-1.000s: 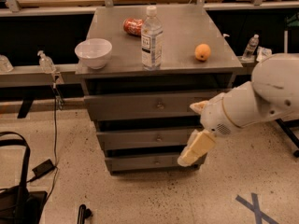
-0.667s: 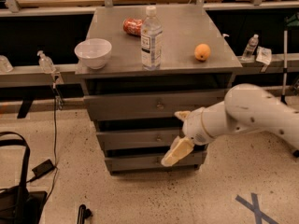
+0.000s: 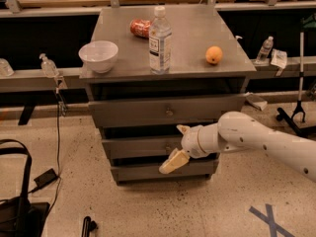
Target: Open middle drawer
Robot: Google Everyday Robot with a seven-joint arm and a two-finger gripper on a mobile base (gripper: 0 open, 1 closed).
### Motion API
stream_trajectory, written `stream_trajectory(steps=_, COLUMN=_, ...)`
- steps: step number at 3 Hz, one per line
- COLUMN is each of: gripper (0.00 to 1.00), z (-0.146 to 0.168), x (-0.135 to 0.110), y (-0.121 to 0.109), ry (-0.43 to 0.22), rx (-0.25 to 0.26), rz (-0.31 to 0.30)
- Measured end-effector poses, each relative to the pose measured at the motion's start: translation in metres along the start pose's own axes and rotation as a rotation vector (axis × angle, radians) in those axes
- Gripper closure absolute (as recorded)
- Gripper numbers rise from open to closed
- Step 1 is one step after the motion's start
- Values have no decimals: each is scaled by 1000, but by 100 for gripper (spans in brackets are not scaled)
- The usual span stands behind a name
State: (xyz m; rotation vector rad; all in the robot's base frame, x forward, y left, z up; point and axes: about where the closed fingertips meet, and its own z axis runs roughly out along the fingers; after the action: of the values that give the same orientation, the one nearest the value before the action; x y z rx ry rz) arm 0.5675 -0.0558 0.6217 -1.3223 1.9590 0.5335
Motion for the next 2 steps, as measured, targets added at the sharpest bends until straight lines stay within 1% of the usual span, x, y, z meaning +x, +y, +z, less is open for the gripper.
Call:
stream_trajectory(steps=1, gripper=0, z=-2, x=-1, y=1, ry=10, rx=-4, rz=-4)
stream_trajectory(steps=2, gripper=0, z=9, x=31, y=-30, ry=178, rx=108, rz=-17)
